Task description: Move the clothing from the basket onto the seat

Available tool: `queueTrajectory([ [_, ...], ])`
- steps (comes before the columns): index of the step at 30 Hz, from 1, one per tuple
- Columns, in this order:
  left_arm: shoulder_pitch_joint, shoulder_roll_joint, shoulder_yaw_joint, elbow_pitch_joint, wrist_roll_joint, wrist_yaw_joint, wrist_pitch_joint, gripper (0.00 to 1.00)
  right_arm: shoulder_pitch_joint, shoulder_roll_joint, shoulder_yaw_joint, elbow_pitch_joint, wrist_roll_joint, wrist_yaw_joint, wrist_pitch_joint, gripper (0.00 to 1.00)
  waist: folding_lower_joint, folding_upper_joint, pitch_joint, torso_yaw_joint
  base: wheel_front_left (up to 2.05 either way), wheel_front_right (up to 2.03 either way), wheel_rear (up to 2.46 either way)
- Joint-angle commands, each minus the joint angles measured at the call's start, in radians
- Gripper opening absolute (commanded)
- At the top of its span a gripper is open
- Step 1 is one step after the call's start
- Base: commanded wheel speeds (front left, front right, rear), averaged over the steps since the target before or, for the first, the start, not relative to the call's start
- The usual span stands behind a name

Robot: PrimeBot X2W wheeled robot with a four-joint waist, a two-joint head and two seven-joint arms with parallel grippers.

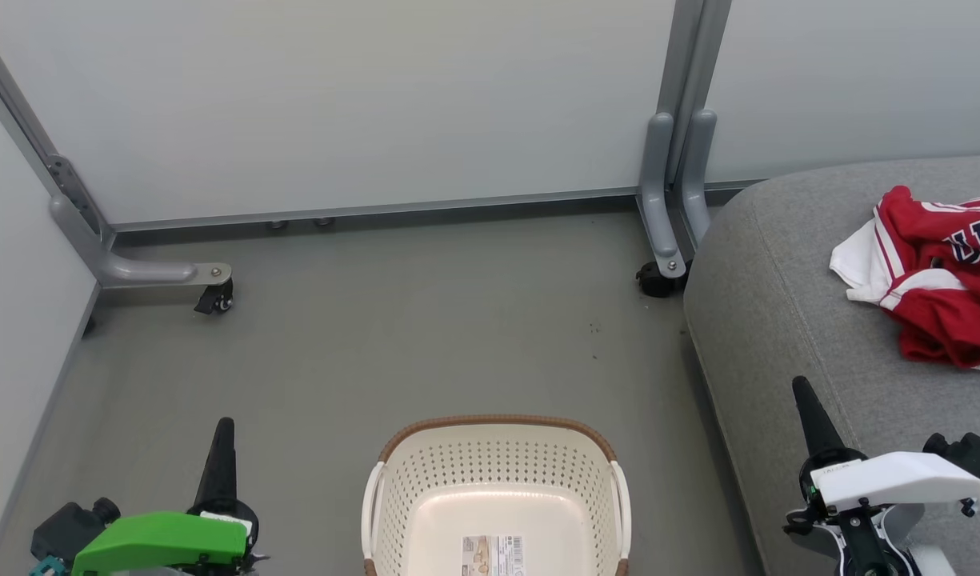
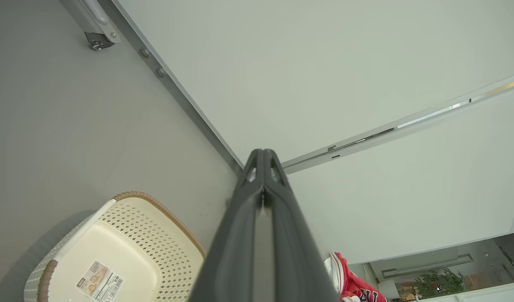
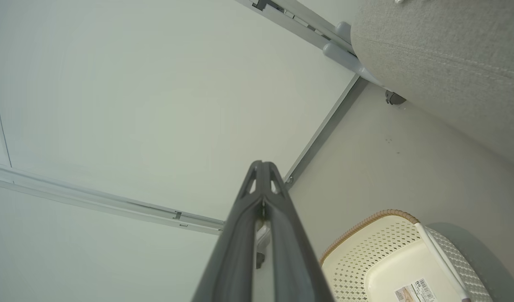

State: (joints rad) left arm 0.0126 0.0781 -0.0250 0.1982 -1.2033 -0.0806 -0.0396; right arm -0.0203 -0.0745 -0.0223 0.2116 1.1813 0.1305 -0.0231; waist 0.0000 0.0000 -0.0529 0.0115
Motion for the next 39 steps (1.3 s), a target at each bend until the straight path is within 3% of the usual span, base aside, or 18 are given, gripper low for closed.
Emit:
queueTrajectory([
  [1, -0.029, 0.009, 0.01, -0.004, -0.028, -0.007, 0.005, 0.0, -0.022, -0.002, -0.007, -0.004, 0.027, 0.001, 0.007, 0.0, 0.0, 0.0, 0.002, 0.0, 0.0, 0.0, 0.0],
  [39, -0.102, 0.003, 0.08, 0.033, -0.34, -0.042, 0.094, 0.0, -0.075, 0.008, -0.057, 0.024, 0.343, 0.0, 0.095, 0.0, 0.0, 0.0, 0.04, -0.008, 0.0, 0.0, 0.0],
])
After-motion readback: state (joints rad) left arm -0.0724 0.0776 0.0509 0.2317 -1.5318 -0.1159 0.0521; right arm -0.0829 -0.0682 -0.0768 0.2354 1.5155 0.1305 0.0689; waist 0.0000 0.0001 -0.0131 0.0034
